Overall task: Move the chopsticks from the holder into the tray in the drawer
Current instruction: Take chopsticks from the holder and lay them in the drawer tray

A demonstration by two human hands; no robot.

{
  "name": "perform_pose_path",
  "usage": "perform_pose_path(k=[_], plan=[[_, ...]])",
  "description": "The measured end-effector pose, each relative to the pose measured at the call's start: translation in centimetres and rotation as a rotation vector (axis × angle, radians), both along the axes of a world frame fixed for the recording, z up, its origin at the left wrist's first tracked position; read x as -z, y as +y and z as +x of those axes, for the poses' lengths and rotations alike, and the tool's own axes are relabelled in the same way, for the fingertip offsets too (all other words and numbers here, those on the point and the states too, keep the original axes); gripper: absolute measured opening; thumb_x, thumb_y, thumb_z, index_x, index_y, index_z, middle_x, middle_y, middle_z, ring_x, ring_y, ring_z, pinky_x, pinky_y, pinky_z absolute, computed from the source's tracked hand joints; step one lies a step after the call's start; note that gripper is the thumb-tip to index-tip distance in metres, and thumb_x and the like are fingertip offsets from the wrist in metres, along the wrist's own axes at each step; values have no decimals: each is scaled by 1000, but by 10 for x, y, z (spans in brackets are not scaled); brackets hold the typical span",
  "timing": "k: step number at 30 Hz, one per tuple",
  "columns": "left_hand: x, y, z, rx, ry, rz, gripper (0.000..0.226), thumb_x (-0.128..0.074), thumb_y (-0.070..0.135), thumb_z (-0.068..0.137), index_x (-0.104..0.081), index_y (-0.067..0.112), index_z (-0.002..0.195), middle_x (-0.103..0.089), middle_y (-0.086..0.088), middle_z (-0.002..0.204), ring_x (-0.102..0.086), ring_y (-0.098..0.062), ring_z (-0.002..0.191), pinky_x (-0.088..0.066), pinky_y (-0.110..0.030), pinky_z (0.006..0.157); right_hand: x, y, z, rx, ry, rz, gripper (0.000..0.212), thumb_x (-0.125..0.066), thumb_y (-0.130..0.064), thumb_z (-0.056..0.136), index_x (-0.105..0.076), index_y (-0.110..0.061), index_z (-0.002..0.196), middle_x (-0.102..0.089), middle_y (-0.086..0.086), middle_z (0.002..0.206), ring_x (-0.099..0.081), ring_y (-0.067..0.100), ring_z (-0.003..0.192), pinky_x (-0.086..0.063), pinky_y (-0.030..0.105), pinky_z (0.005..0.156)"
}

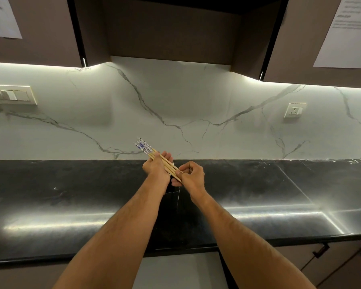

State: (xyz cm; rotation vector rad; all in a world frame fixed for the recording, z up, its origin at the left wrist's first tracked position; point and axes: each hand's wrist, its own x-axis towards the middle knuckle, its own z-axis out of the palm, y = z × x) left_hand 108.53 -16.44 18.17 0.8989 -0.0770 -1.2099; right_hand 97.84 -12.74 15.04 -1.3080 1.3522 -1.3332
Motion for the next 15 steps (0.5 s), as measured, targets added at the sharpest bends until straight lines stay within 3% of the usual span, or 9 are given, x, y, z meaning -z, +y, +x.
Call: perform_pose_path(k=[4,9,15], plan=[[8,0,2,11,-108,31,15,-57,10,102,-68,1,100,-76,-15,90,-77,-24,76,-62,-33,65,8,0,-3,-89,39,70,9,-71,0,91,-63,-5,94,-76,16,88,-78,26,69,-65,47,69],[20,5,6,42,-346,43,15,-58,9,101,-71,3,99,-76,-13,85,-75,-21,73,-63,-32,69,3,-2,-14,-247,163,112,11,-75,-11,90,-71,-10,99,-78,6,87,-78,17,79,-65,41,77],[43,27,12,404,-589,-121,17,-54,9,102,-70,5,109,-78,-13,90,-76,-24,79,-63,-35,75,-31,-21,-28,-244,138,-45,76,-76,-8,89,-36,-18,153,-63,8,127,-69,16,106,-57,38,98]])
